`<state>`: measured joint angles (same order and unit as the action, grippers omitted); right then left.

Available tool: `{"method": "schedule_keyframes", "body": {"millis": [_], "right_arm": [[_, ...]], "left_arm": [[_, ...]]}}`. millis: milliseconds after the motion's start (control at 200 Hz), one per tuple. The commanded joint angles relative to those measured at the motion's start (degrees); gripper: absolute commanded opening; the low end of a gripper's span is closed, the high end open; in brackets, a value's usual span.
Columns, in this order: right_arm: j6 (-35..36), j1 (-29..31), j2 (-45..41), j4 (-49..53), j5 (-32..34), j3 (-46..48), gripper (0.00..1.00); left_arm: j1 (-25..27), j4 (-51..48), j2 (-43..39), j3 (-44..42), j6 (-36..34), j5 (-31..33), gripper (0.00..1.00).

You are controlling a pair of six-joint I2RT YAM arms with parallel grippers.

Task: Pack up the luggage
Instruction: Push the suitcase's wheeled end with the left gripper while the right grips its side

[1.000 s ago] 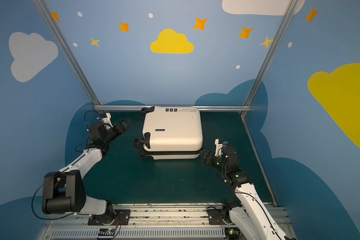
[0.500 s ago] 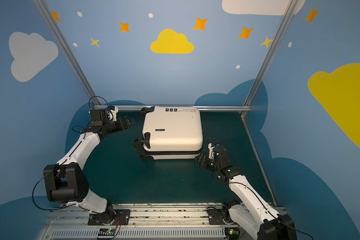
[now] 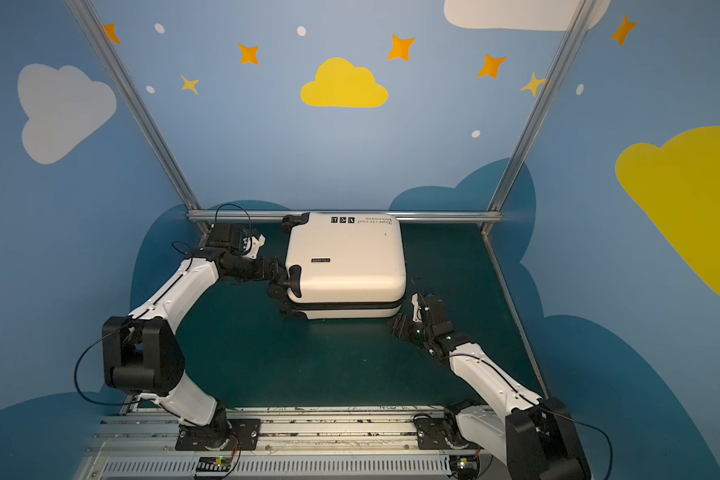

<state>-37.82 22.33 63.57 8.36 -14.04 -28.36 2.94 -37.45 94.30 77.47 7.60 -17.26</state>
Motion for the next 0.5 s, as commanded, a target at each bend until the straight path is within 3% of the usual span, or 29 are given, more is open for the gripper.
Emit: {"method": "schedule_keyframes", "body": {"millis": [0, 275, 496], "right_arm": [[-0.8, 0.3, 2.1, 0.4, 1.3, -2.7, 0.66], [-0.7, -1.7, 8.6, -2.2, 6.5, -6.4, 0.65], [-0.4, -6.1, 12.8, -3.5, 7.4, -9.9, 0.65]], "left_arm": [[1.0, -7.1, -1.1, 0.6, -4.1, -1.5, 0.99], [6.1, -8.0, -7.6, -6.9, -3.9, -5.4, 0.99], [12.1, -3.8, -13.9, -17.0, 0.8, -7.4, 0.99]]}}
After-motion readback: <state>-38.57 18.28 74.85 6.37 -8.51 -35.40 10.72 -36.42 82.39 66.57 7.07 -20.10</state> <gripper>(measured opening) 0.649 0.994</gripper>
